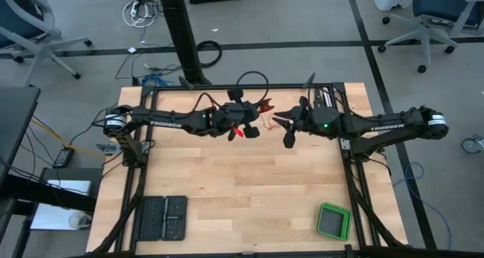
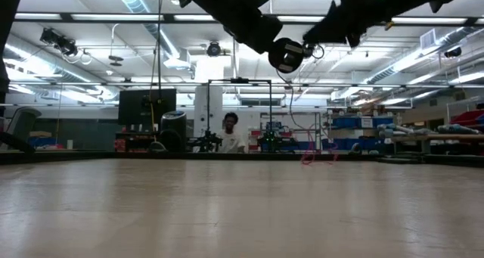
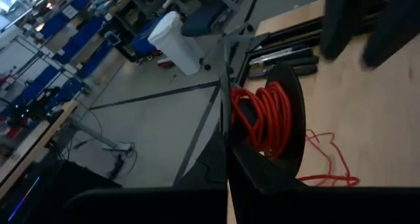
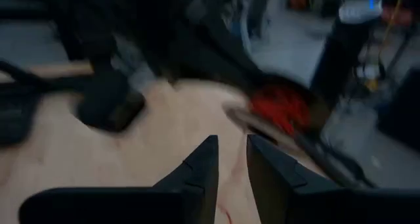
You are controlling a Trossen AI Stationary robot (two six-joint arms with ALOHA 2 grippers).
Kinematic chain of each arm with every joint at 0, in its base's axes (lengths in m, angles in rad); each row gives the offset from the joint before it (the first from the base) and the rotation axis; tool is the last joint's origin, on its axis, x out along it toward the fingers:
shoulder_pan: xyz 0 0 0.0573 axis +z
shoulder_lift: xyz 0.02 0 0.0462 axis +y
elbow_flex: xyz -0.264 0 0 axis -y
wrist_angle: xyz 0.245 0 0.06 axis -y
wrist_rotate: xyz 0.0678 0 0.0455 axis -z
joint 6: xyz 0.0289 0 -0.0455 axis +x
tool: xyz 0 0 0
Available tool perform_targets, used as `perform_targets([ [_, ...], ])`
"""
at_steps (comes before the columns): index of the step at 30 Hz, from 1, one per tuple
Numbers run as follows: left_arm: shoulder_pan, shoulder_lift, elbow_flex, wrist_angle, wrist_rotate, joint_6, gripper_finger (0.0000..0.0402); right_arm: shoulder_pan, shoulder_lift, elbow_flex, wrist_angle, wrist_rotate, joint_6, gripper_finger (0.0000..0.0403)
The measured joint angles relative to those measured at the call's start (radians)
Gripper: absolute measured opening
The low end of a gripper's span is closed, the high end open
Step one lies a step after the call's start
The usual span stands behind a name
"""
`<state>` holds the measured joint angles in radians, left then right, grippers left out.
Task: Coil cords
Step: Coil the red wire cable onto the black spool
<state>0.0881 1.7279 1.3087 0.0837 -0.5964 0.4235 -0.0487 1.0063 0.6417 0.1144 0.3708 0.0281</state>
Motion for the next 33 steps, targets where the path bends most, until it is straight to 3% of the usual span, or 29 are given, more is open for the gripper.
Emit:
perform_targets([
  [6, -0.016, 0.0, 0.0, -0.001, 0.026, 0.024, 0.0002, -0.041, 0.012, -0.029, -0.131, -0.021, 0.029, 0.0079],
  [12, -0.03, 0.0, 0.0, -0.03, 0.105, 0.066, 0.0002, -0.067, 0.008, -0.057, -0.15, -0.031, -0.126, 0.0078],
  [15, -0.03, 0.0, 0.0, -0.08, 0.183, 0.014, 0.0002, -0.074, 0.007, -0.057, -0.163, -0.053, -0.165, 0.0079],
  [20, -0.009, 0.0, 0.0, -0.122, 0.437, -0.187, 0.0002, -0.096, 0.007, -0.057, -0.222, -0.258, -0.213, 0.0078],
  [24, 0.004, 0.0, -0.072, 0.032, 0.595, -0.288, 0.0002, -0.132, 0.007, -0.057, -0.305, -0.275, -0.211, 0.0078],
  [30, 0.006, 0.0, -0.262, 0.423, 0.636, -0.358, 0.0002, -0.191, 0.007, -0.057, -0.375, -0.442, -0.205, 0.0077],
  [33, 0.019, 0.0, -0.338, 0.522, 0.635, -0.41, 0.0002, -0.202, 0.007, -0.057, -0.375, -0.539, -0.205, 0.0075],
])
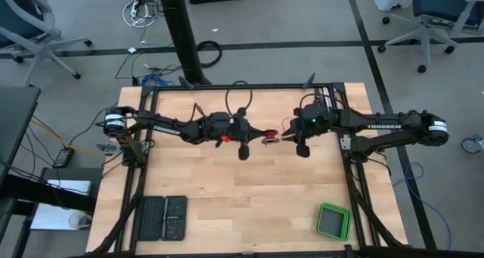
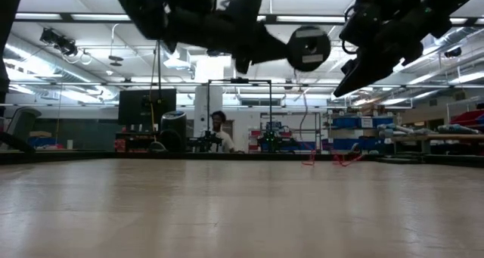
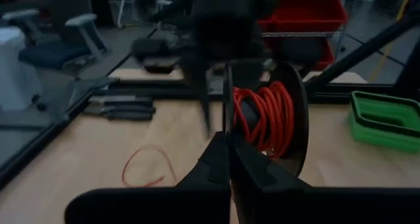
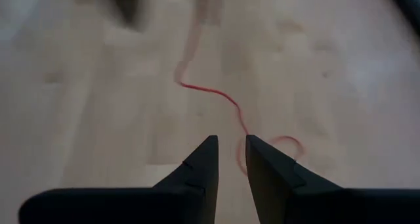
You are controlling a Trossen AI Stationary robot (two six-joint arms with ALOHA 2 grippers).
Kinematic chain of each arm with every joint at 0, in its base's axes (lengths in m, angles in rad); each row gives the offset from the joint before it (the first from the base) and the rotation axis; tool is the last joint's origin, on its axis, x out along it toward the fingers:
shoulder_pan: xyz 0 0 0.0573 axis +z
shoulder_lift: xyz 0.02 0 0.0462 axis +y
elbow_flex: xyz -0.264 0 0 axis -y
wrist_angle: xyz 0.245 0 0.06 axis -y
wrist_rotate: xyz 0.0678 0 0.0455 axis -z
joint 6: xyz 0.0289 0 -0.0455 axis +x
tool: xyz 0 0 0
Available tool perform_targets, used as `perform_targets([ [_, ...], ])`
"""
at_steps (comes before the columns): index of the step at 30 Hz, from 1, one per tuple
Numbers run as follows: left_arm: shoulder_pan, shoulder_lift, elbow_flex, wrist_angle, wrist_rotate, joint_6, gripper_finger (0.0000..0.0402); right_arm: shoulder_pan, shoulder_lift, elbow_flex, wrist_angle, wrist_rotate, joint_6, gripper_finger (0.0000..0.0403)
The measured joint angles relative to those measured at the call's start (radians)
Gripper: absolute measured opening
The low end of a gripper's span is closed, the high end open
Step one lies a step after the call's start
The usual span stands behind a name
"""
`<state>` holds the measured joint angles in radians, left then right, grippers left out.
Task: Coil cords
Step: Coil the red wire cable onto the black spool
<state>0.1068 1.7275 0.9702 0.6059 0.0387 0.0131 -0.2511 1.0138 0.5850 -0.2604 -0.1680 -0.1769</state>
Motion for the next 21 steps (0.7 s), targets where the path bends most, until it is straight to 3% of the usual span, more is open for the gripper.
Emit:
perform_targets([
  [21, 0.019, -0.001, -0.024, -0.029, 0.084, -0.064, 0.0002, 0.041, 0.001, -0.002, 0.243, -0.034, 0.043, 0.007],
])
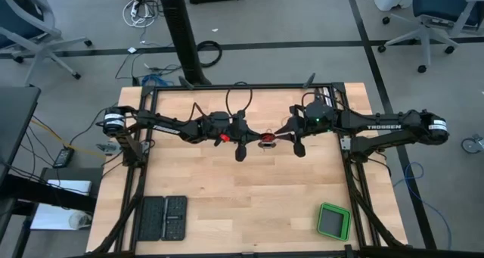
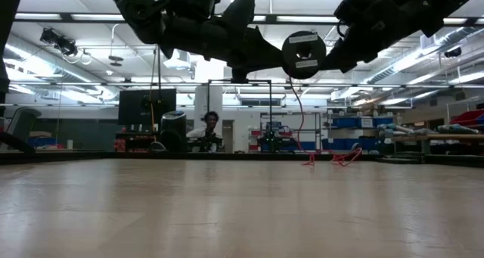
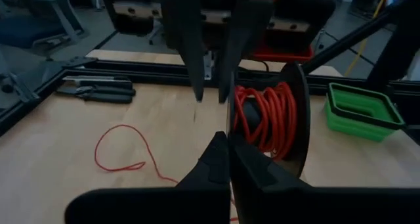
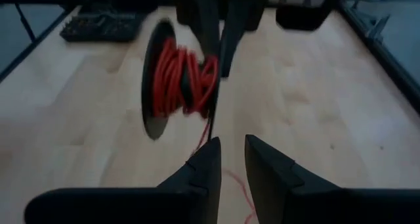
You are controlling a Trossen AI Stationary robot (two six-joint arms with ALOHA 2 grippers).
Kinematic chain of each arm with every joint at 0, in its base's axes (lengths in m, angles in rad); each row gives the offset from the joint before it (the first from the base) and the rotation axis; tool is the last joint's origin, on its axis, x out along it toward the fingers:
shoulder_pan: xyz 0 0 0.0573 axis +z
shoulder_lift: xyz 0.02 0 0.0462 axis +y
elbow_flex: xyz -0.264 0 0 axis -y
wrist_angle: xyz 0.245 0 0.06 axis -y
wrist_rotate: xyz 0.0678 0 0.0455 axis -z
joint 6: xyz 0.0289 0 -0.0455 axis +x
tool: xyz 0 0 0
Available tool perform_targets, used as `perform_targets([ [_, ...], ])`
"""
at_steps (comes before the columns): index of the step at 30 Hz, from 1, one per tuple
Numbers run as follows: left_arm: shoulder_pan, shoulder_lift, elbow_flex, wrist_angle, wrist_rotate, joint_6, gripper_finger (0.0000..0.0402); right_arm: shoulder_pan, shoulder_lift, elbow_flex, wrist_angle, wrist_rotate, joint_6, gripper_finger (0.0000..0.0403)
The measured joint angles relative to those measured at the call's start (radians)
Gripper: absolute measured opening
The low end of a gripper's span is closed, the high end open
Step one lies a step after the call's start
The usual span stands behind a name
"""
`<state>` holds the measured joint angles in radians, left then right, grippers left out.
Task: Coil cords
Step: Coil the red wire cable onto the black spool
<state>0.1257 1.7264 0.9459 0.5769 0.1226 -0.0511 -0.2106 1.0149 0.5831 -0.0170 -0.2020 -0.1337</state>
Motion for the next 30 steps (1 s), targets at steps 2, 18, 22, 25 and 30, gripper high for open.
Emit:
perform_targets([
  [2, 0.0, 0.0, 0.0, -0.006, -0.001, 0.015, 0.0002, 0.011, 0.0, 0.0, 0.023, 0.005, 0.001, 0.0068],
  [18, 0.012, -0.016, 0.0, 0.001, -0.031, 0.02, 0.0002, 0.006, -0.001, 0.002, -0.133, 0.021, 0.009, 0.0061],
  [22, 0.018, -0.016, 0.0, -0.001, -0.031, 0.02, 0.0002, 0.007, -0.001, 0.002, -0.067, 0.039, 0.002, 0.0061],
  [25, 0.018, -0.016, 0.0, -0.003, -0.03, 0.02, 0.0002, 0.007, -0.001, 0.002, -0.04, 0.044, -0.007, 0.0061],
  [30, 0.018, -0.016, 0.0, -0.005, -0.027, 0.021, 0.0002, 0.007, -0.001, 0.002, -0.028, 0.041, -0.019, 0.006],
])
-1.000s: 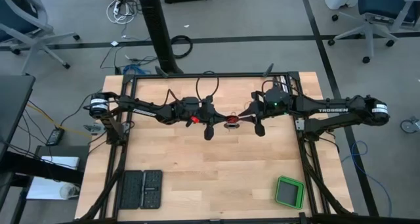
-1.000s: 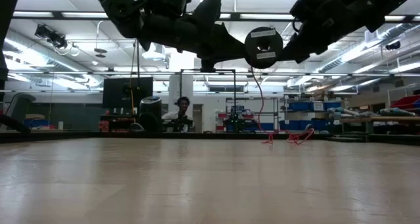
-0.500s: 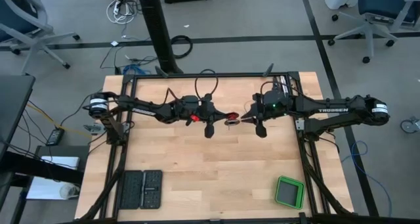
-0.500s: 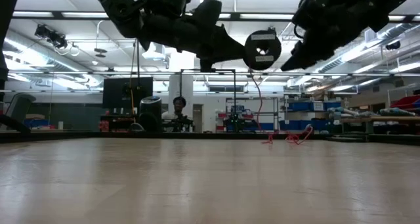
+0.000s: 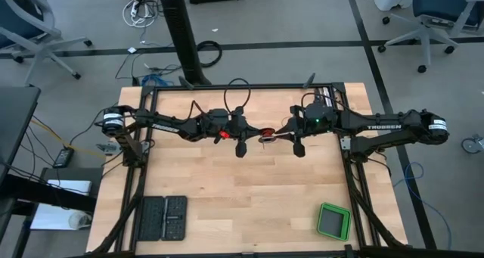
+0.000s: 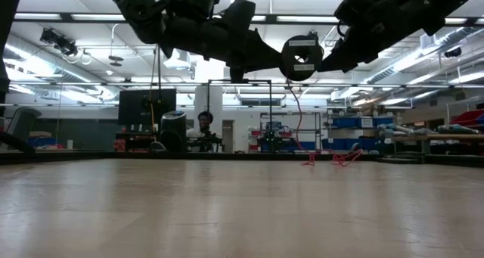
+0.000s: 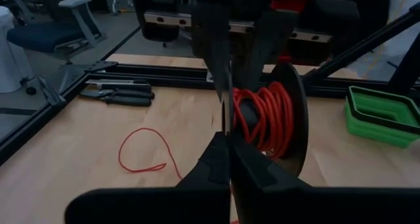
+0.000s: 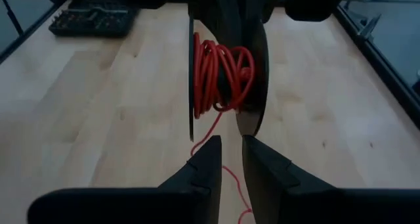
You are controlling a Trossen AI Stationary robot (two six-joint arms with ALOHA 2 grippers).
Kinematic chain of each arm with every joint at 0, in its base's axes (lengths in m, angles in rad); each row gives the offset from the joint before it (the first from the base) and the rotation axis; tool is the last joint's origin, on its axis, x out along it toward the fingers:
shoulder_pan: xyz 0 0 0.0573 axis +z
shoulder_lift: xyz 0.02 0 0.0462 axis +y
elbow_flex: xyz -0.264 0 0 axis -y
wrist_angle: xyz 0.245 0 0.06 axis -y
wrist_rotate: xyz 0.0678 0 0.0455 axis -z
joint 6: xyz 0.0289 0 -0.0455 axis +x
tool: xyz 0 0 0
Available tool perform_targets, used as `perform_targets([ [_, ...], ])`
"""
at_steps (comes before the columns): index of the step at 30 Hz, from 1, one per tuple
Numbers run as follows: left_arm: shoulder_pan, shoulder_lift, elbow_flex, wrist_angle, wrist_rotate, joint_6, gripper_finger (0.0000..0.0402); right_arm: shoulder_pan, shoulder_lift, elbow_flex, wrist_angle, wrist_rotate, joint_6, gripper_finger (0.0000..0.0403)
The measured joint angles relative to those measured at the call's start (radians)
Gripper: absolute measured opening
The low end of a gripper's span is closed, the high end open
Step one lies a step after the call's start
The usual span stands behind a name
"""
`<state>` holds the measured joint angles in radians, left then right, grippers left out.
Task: Coil cords
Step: Coil the red wire cable onto the black spool
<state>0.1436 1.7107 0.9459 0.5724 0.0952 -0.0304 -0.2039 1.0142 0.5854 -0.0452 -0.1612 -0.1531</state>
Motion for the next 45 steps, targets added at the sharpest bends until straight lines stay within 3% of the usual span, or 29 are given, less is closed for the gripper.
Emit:
perform_targets([
  [12, 0.0, -0.001, 0.0, 0.002, 0.004, 0.002, 0.0002, -0.002, 0.0, -0.001, -0.053, 0.031, 0.0, 0.0057],
  [24, 0.0, -0.001, 0.0, 0.007, 0.008, 0.004, 0.0002, 0.038, 0.003, 0.0, 0.137, 0.034, -0.026, 0.0054],
  [33, 0.001, -0.001, -0.005, -0.041, -0.058, 0.005, 0.0005, 0.045, 0.112, 0.0, 0.202, 0.121, -0.015, 0.0005],
  [36, -0.004, -0.001, -0.005, -0.053, -0.075, 0.005, 0.0028, 0.046, 0.118, 0.0, 0.198, 0.122, -0.013, 0.0004],
  [41, -0.006, -0.032, 0.005, -0.04, -0.088, 0.005, 0.0106, 0.047, 0.069, -0.001, 0.162, 0.111, -0.013, 0.0002],
  [45, -0.006, -0.088, 0.003, -0.127, -0.098, 0.054, 0.0158, 0.041, -0.003, 0.0, 0.098, 0.113, -0.022, 0.0002],
])
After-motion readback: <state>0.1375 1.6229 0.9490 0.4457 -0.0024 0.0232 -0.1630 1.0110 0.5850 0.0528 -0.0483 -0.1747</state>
